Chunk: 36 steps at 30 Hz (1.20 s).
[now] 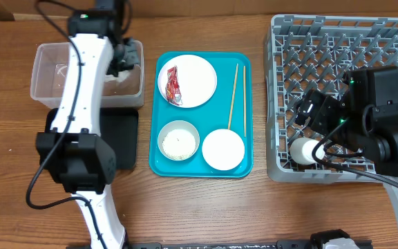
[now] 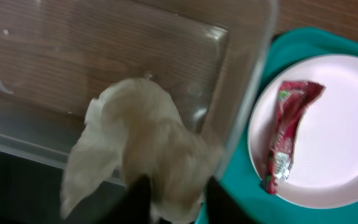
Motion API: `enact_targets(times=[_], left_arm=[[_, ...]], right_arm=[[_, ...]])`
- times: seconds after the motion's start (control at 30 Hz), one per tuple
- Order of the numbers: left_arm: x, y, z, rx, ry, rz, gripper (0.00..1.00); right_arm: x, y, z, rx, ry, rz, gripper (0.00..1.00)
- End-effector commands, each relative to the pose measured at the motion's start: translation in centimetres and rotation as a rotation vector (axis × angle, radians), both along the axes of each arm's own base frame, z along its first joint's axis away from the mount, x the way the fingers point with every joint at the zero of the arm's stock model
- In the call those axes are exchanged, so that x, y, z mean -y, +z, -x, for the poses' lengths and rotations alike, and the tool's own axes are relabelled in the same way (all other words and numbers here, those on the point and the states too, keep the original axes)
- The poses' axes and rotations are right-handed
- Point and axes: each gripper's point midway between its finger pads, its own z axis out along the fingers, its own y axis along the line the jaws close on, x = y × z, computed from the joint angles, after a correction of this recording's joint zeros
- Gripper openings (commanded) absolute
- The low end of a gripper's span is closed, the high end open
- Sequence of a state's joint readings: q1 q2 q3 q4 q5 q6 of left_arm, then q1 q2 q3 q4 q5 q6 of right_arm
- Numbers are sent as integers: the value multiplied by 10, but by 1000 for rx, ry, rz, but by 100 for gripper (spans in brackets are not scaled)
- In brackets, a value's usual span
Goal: Sort waste into correct bins and load items into the dishwasher
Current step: 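Drop the tissue into the clear plastic bin with the left gripper, then grasp the red wrapper on the plate with the left gripper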
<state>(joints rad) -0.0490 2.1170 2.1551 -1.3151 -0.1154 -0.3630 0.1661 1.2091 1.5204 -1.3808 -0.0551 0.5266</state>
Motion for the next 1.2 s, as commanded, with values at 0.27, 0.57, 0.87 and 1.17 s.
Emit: enact_targets(times=[0.27, 0.57, 0.87, 1.17], left_arm=[[87, 3, -24, 107, -320, 18, 69], [163, -87, -14, -31, -401, -78, 68], [130, -145, -6, -165, -245, -184, 56], [142, -113, -11, -123, -256, -121, 55]], right_arm=[[-1, 5, 0, 17, 4, -1, 96], [0, 4, 1, 13, 4, 0, 96], [0, 4, 0, 13, 4, 0, 96], [0, 4, 1, 13, 4, 0, 96]])
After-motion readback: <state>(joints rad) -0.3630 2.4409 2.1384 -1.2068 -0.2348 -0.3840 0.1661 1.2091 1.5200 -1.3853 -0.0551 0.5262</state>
